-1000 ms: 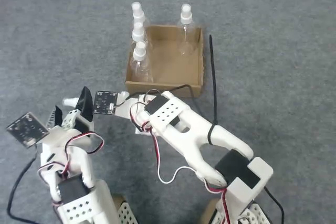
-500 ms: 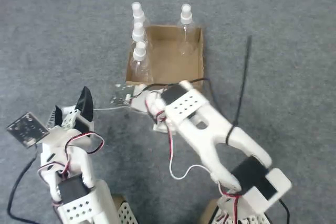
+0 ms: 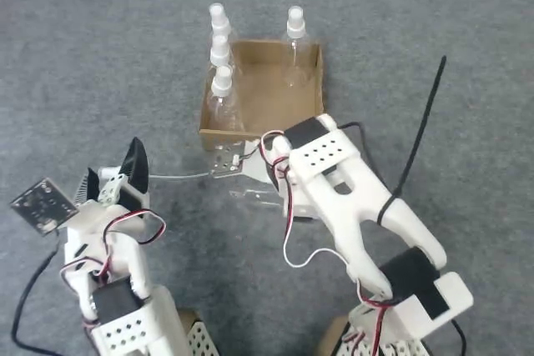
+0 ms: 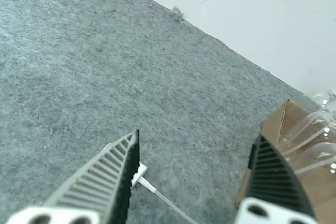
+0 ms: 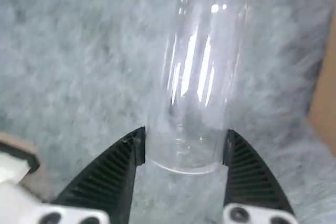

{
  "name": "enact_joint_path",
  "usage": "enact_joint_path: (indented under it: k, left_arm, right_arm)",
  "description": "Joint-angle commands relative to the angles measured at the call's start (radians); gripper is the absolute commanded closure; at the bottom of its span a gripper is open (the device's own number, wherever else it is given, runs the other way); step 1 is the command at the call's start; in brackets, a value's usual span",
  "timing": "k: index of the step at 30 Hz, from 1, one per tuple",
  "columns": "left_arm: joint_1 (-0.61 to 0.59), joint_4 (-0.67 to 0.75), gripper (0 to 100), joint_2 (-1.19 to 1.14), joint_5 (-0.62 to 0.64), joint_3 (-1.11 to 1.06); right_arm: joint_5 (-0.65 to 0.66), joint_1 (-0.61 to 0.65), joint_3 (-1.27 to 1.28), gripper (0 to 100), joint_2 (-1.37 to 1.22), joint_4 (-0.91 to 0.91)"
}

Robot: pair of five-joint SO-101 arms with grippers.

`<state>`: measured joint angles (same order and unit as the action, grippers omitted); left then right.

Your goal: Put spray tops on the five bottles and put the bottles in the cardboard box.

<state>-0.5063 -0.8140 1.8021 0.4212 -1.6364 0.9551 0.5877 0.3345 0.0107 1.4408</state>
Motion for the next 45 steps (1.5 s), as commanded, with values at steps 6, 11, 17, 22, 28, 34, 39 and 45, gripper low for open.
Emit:
enact_joint_path:
  k: [6, 11, 17, 22, 28, 34, 39, 45]
  left_arm:
    - [0.003, 0.034, 68, 0.026, -0.003, 0.038]
    - [0.003, 0.034, 68, 0.026, -0.003, 0.038]
    - [0.003, 0.034, 68, 0.026, -0.003, 0.038]
    - [0.003, 0.034, 68, 0.026, -0.003, 0.038]
    - [0.003, 0.034, 68, 0.026, -0.005, 0.038]
    - [0.003, 0.034, 68, 0.026, -0.005, 0.038]
    - [0.003, 0.034, 68, 0.026, -0.005, 0.038]
    - [0.003, 0.034, 68, 0.026, -0.005, 0.038]
  right_arm:
    - [0.044, -0.027, -0.04, 82.8, 0.07, 0.058]
    - [0.044, -0.028, -0.091, 82.7, 0.07, 0.104]
    - [0.044, -0.025, -0.115, 69.7, 0.068, 0.143]
    - [0.041, -0.013, -0.114, 66.2, 0.068, 0.143]
    - [0.038, 0.036, -0.114, 66.2, 0.07, 0.143]
    - [0.037, 0.056, -0.11, 66.2, 0.07, 0.102]
    - [-0.015, 0.056, -0.098, 66.3, 0.061, 0.013]
    - [-0.012, 0.091, -0.003, 66.3, 0.067, -0.133]
